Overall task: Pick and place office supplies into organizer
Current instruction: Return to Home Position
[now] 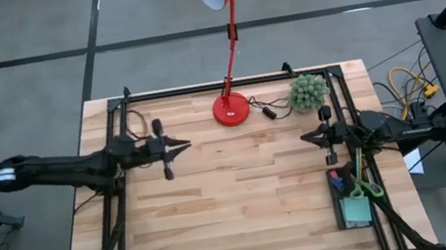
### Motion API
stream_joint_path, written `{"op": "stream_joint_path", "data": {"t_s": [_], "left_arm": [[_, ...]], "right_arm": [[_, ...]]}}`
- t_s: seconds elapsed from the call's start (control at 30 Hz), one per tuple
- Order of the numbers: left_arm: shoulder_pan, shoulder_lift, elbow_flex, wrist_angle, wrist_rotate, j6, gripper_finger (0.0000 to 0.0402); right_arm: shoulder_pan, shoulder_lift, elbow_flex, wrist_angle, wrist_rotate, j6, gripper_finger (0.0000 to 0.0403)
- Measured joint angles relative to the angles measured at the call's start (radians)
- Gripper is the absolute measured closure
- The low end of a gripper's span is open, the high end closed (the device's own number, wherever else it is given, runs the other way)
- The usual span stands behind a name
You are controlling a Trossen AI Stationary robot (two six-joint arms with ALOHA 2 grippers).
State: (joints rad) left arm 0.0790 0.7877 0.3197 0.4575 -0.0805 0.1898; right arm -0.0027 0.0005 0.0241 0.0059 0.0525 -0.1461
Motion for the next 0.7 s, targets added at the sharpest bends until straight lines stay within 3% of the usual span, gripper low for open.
{"op": "stream_joint_path", "data": {"t_s": [0.2, 0.43, 0.57, 0.7], "left_arm": [[0.004, -0.276, -0.091, -0.155, 0.118, -0.004, 0.038], [0.003, -0.571, -0.275, -0.176, 0.128, -0.032, 0.038], [0.002, -0.753, -0.311, -0.38, 0.138, -0.086, 0.038], [0.0, -0.75, -0.309, -0.42, 0.153, -0.122, 0.038]], "right_arm": [[0.0, 0.014, 0.0, 0.0, 0.0, 0.004, 0.0394], [0.0, 0.007, 0.0, -0.003, 0.001, 0.039, 0.0394], [0.0, 0.008, 0.0, -0.02, 0.002, 0.057, 0.0394], [-0.004, 0.009, 0.0, -0.026, 0.013, 0.061, 0.0394]]}}
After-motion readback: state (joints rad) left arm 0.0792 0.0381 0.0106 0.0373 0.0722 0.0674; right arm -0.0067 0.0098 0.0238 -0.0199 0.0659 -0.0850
